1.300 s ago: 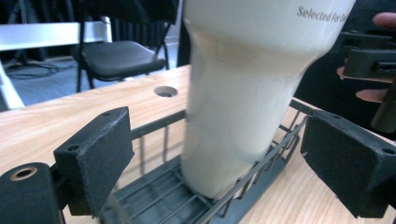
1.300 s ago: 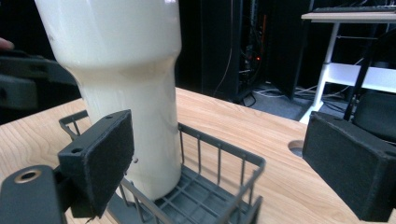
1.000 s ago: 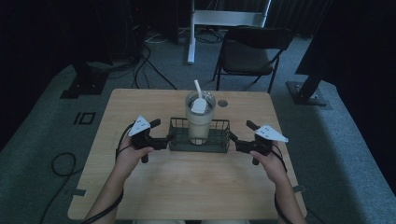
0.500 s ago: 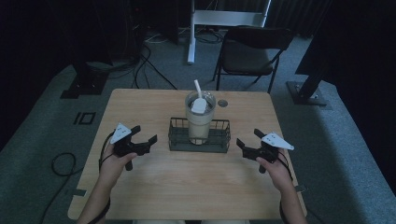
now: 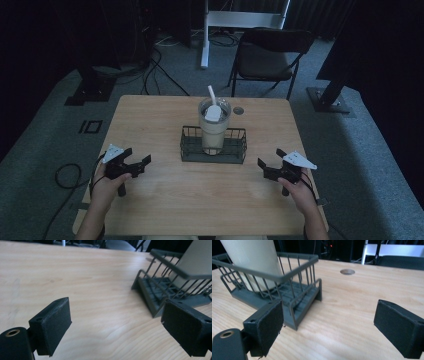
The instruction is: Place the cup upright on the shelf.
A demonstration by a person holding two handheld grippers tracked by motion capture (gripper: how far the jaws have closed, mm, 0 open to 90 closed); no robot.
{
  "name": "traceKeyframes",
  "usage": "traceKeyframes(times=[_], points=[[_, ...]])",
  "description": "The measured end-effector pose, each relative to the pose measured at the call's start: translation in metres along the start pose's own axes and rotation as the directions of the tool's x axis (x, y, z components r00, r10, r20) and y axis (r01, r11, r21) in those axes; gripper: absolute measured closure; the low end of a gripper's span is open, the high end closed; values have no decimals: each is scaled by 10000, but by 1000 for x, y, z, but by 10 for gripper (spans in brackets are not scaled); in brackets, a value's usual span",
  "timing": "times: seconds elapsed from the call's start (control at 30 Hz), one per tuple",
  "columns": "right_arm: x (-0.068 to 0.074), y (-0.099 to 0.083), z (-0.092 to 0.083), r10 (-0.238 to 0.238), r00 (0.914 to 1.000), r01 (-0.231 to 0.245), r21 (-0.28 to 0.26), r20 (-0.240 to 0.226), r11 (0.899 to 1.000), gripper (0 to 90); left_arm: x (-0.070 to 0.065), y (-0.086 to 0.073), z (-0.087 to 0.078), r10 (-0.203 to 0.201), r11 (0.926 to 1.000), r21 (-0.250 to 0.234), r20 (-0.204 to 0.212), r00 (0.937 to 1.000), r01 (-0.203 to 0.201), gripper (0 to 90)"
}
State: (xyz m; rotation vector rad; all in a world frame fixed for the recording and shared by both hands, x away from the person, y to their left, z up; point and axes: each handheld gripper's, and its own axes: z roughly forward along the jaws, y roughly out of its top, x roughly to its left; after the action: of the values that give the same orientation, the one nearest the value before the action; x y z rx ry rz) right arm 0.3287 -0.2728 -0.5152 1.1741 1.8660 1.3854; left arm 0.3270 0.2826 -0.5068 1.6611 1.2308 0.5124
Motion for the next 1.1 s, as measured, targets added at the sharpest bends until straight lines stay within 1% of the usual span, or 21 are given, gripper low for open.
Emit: traceKeyframes(times=[0.03,0.07,0.13,0.2,0.27,0.33,0.4,0.47,0.53,0.63,0.67,0.7,0.73,0.8,0.87,0.9,0.97,1.0,1.03,1.07,1.1], points=[[0,-2,-1,-19,10000,19,19,19,10000,90,2,-3,-3,49,10000,83,-177,9998,-47,97],[0,-5,-2,-17,10000,17,48,36,10000,90,5,-5,-6,79,9999,135,-263,9996,-75,97],[-1,-8,-5,15,10000,-16,138,93,9999,90,8,-8,-11,-79,9998,175,-346,9994,85,98],[-2,-13,-8,81,9999,-83,191,94,9998,91,10,-10,-16,126,9996,259,-691,9975,-108,98],[-3,-16,-11,91,9998,-95,251,152,9996,90,13,-14,-22,309,9984,507,-971,9948,-261,97],[-5,-20,-14,116,9997,-123,333,196,9994,90,15,-17,-26,352,9971,709,-1217,9919,-266,97],[-7,-24,-17,39,9996,-53,476,292,9989,91,15,-20,-29,467,9954,896,-1361,9896,-346,97],[-9,-27,-19,86,9994,-105,587,332,9982,90,16,-23,-34,385,9953,934,-1518,9877,-244,97],[-10,-31,-22,69,9991,-96,663,407,9978,91,16,-28,-37,167,9954,958,-1654,9861,-8,98],[-11,-35,-24,65,9990,-102,827,448,9965,91,16,-35,-39,195,9924,1227,-1810,9833,29,98],[-11,-37,-25,-7,9991,-31,896,427,9960,90,16,-37,-40,139,9924,1226,-1835,9829,89,98],[-11,-38,-26,-68,9989,23,961,462,9954,91,16,-40,-41,9,9919,1247,-1907,9817,233,97],[-11,-39,-27,-113,9987,65,985,487,9951,91,16,-41,-42,3,9916,1266,-1999,9798,256,98],[-11,-39,-29,-94,9988,42,1052,487,9944,91,17,-44,-44,-41,9916,1255,-2091,9779,310,98],[-11,-40,-32,36,9986,-91,1056,520,9944,90,18,-47,-45,-85,9908,1297,-2161,9763,373,98],[-11,-40,-33,0,9985,-58,1077,541,9942,90,19,-49,-45,-140,9905,1304,-2186,9757,434,97],[-11,-41,-34,-102,9979,20,1264,643,9920,90,20,-52,-46,-48,9894,1401,-2311,9729,381,97],[-11,-42,-35,-137,9976,42,1377,684,9905,90,21,-53,-46,-74,9886,1446,-2337,9723,423,98],[-11,-43,-36,-95,9972,-18,1500,743,9887,90,22,-55,-46,-218,9881,1429,-2388,9708,573,98],[-11,-44,-36,-52,9966,-85,1658,821,9861,90,23,-57,-46,-254,9880,1417,-2480,9684,622,98],[-11,-44,-37,-27,9961,-123,1707,878,9852,90,23,-58,-46,-274,9874,1441,-2530,9671,656,97]])
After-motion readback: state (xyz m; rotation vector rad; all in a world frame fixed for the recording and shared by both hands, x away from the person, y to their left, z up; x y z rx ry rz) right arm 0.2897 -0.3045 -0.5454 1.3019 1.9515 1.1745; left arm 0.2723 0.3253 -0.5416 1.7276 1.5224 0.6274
